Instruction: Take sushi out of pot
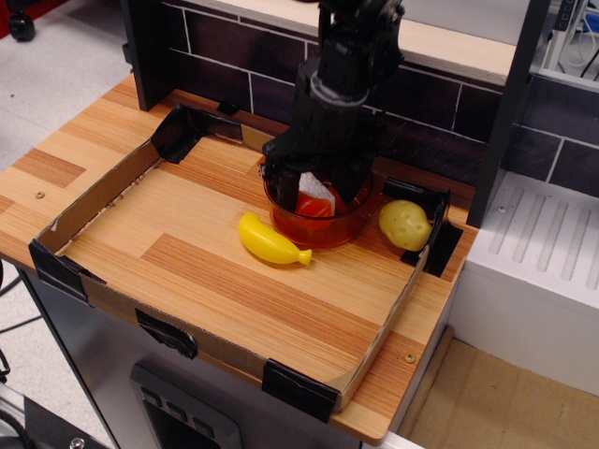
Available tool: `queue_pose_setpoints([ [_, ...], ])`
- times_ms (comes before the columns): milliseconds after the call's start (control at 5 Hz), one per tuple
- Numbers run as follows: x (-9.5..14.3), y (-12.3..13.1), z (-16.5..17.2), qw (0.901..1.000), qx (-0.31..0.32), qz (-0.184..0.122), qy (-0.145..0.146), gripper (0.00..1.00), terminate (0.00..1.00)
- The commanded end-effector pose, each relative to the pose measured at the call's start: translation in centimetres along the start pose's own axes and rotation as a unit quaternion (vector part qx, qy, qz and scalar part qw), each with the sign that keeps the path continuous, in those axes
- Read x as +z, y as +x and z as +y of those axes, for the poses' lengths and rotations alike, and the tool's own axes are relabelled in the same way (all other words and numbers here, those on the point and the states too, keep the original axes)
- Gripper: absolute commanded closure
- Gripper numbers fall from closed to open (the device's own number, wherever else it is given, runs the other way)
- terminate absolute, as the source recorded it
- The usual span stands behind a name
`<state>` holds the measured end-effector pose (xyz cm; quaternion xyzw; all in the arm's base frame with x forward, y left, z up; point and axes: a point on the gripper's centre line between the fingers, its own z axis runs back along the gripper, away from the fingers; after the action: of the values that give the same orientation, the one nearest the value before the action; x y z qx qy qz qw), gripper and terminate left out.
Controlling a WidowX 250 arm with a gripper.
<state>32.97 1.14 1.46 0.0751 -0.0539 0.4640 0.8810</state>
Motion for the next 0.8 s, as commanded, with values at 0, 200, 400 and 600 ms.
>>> queue_pose_setpoints([
  [0,1.7,1.1,0.3,0.999,0.003,-0.006,-0.044,1.0,0.0],
  [200,3.1,1.8,0.5,0.9985,0.012,-0.013,-0.052,1.0,0.0],
  [400,6.8,2.5,0.6,0.9955,0.033,-0.012,-0.088,1.0,0.0],
  [600,10.2,2.7,1.1,0.9909,0.038,-0.004,-0.129,1.0,0.0],
])
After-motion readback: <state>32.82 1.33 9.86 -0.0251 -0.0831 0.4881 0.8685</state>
